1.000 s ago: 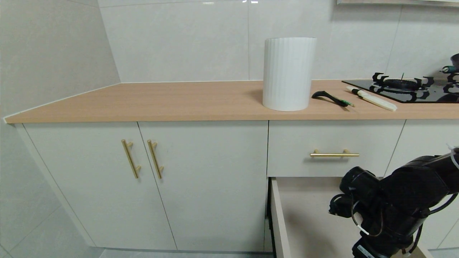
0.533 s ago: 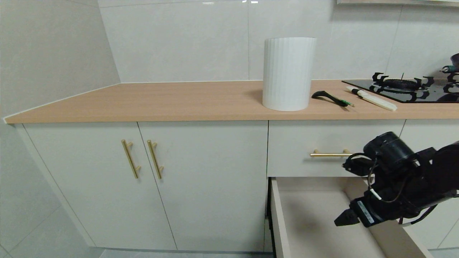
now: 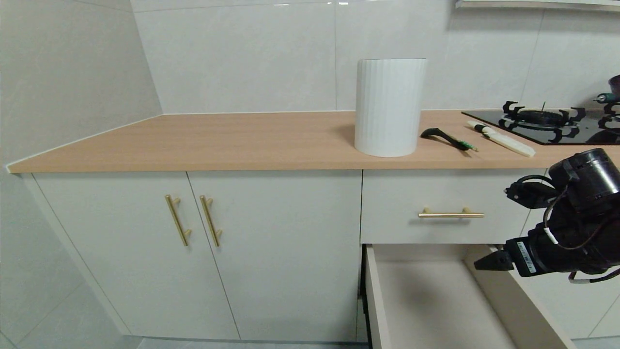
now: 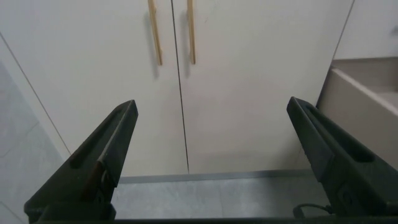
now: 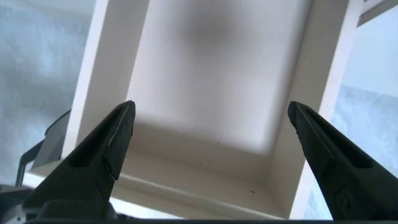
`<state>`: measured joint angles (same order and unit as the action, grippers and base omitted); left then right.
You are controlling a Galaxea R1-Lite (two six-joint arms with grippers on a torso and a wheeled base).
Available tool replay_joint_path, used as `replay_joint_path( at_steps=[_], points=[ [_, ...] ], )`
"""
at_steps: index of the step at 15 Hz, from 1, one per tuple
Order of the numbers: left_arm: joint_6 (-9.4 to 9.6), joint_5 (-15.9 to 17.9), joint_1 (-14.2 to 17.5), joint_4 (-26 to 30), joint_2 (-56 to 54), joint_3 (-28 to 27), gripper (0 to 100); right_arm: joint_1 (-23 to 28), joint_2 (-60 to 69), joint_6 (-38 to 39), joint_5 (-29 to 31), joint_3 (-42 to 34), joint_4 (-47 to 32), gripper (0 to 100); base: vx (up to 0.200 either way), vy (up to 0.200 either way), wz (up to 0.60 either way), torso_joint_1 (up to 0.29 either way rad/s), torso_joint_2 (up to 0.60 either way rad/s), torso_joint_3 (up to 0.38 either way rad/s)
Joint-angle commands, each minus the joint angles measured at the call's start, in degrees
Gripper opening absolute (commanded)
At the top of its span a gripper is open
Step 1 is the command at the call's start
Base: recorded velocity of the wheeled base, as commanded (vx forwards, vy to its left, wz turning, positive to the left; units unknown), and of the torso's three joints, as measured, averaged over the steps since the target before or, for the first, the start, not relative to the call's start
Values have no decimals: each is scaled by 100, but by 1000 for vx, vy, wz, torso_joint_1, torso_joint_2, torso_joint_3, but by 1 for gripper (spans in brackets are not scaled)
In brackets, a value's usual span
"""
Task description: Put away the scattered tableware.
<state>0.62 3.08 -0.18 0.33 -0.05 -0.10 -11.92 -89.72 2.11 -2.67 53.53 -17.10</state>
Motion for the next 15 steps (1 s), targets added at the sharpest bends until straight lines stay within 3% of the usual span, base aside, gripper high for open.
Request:
replay_joint_path(
  at_steps=[1, 12, 15],
  points=[
    [-1, -1, 1, 2, 5, 1, 100, 15, -80, 0, 3, 0, 14, 100, 0, 0, 0, 119, -320, -286],
    [-1, -1, 1, 2, 5, 1, 100, -3, -212, 0, 12, -9, 146, 100, 0, 0, 0, 177, -484, -280],
    [-1, -1, 1, 2, 5, 1, 100, -21, -318, 0, 12, 8, 919, 100, 0, 0, 0, 58, -116, -69]
  ],
)
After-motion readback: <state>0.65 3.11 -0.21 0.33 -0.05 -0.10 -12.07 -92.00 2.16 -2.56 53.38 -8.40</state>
